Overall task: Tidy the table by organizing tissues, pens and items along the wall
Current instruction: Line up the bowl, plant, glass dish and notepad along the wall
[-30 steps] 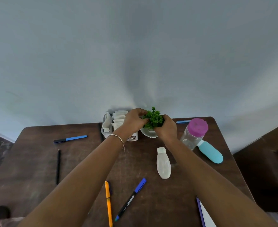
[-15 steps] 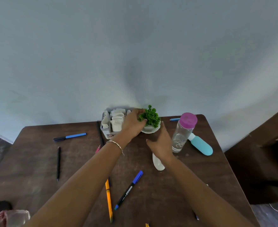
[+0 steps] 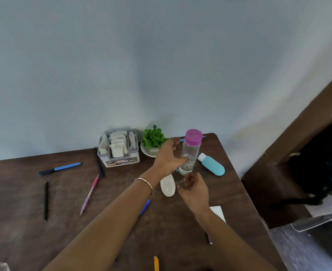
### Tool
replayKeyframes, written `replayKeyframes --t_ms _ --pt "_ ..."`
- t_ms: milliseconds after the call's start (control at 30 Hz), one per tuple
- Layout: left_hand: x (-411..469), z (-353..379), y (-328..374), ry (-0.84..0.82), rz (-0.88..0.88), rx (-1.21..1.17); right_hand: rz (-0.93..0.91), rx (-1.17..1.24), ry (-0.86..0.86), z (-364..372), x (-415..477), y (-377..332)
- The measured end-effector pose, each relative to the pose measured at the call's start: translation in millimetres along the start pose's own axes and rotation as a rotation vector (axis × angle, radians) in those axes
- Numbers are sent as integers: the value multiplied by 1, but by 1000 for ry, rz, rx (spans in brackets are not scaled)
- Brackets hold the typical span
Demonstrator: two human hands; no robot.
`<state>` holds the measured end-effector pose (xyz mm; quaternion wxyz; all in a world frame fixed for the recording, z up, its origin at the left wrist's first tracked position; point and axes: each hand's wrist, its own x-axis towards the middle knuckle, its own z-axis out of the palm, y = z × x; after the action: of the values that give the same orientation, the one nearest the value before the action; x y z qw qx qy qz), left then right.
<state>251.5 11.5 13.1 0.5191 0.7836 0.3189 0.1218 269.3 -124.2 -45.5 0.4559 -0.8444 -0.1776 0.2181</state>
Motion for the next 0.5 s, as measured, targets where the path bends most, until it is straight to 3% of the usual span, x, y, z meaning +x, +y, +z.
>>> replayKeyframes --t_ms 267,500 --pt "5 19 10 24 36 41 14 46 59 -18 11 6" --pt "-18 -12 13 73 76 -12 79 209 3 -8 2 -17"
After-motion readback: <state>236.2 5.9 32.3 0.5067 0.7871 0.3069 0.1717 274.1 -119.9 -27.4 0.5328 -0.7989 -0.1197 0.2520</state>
